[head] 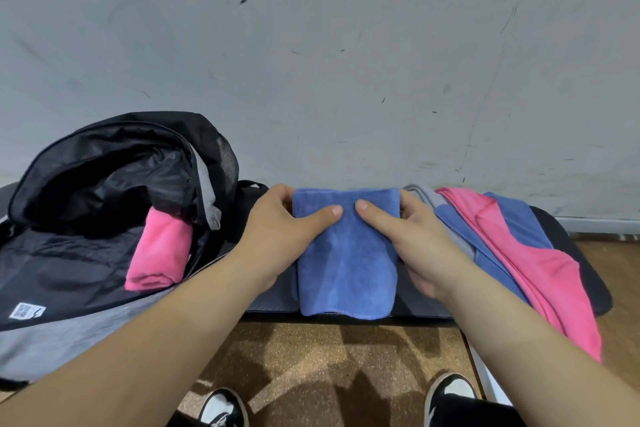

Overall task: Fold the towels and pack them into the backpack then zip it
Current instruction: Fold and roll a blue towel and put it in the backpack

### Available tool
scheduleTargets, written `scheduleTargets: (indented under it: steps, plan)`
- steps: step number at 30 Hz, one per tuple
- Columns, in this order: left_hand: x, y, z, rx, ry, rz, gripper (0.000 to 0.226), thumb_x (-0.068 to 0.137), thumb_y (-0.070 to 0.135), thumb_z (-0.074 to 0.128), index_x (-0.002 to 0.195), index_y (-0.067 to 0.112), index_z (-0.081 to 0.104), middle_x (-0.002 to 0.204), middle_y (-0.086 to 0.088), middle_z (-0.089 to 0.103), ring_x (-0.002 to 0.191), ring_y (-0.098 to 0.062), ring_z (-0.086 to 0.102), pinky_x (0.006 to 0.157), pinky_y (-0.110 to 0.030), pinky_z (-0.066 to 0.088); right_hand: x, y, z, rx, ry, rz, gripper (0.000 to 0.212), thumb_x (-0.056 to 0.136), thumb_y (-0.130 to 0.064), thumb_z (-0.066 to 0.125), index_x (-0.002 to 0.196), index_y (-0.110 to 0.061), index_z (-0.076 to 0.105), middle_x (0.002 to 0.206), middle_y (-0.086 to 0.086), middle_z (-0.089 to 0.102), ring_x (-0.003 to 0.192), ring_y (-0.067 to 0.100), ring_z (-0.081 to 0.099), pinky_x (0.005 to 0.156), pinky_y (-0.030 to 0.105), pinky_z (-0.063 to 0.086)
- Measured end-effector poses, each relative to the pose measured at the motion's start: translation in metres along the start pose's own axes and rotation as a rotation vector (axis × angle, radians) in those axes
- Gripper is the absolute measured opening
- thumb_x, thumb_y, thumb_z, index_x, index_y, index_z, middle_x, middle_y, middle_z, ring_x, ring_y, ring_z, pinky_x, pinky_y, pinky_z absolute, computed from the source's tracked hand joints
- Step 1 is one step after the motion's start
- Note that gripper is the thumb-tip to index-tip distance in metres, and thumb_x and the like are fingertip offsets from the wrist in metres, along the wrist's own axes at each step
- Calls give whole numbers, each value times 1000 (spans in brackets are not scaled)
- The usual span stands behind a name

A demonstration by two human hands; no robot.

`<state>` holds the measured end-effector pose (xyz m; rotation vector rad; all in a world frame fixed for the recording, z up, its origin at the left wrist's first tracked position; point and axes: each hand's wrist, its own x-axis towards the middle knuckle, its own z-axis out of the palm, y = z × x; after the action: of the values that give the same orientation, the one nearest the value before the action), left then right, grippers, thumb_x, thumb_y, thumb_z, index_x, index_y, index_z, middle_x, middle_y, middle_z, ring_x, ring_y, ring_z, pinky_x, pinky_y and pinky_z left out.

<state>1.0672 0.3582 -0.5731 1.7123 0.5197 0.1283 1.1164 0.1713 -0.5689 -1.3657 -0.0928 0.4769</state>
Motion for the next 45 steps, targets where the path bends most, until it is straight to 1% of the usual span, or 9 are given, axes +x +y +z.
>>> scheduleTargets:
  steps: [6,13,19,28,32,35,38,42,45]
  plan:
    - [8,-4,1,285,143,111,41,77,46,87,88,18,60,83,4,67,76,-13,67,70,-35,57,-1,5,-3,-193,-8,-77,17,99,-21,68,109,-9,75,104,16,77,91,17,72,67,22,54]
    - [-12,3,9,138,-18,119,19,87,32,81,100,26,69,89,9,78,78,-3,73,75,-31,60,7,17,-6,-425,199,-208,28,93,-31,70,82,-6,70,68,4,59,67,13,49,65,37,42]
    - [-18,3,11,40,-56,187,15,95,18,72,104,28,79,91,10,81,85,-7,78,82,-37,64,1,14,8,-379,155,-232,27,93,-32,69,92,-6,76,93,22,74,81,17,65,81,57,58]
    - [-13,1,9,-7,-26,215,26,104,15,60,117,29,78,97,6,82,98,-13,78,96,-48,61,-14,13,31,-576,189,-332,44,106,-37,52,67,-17,54,76,5,57,78,13,53,73,33,42]
    - [-16,4,9,26,-55,236,21,99,18,64,114,28,74,98,6,81,99,-14,76,95,-49,60,-20,21,50,-269,154,-108,51,96,-74,39,97,-30,66,121,2,62,105,5,65,101,39,51]
    - [-19,4,8,109,-89,277,26,83,29,80,107,30,70,96,7,78,97,-16,75,89,-50,61,-17,26,49,-101,50,-21,91,76,-95,38,134,-30,63,133,-6,68,121,7,65,111,43,49]
    - [-14,2,0,152,-42,309,31,82,29,82,110,33,71,96,8,79,96,-15,75,88,-49,61,-15,15,35,-9,-45,29,71,95,-75,41,138,-24,64,131,-6,72,122,11,67,107,43,54]
    - [-7,-1,-8,133,-92,299,34,93,14,75,124,28,74,108,12,80,105,-6,75,98,-44,59,-2,10,22,-276,101,-81,21,99,-44,64,106,-27,74,104,6,76,101,26,74,90,41,60]
    - [-10,0,-7,61,-214,313,37,99,7,67,128,29,72,118,13,79,115,-4,72,104,-37,57,5,8,11,-253,103,-108,38,87,-41,81,118,-24,69,108,-1,75,104,19,73,85,35,58]
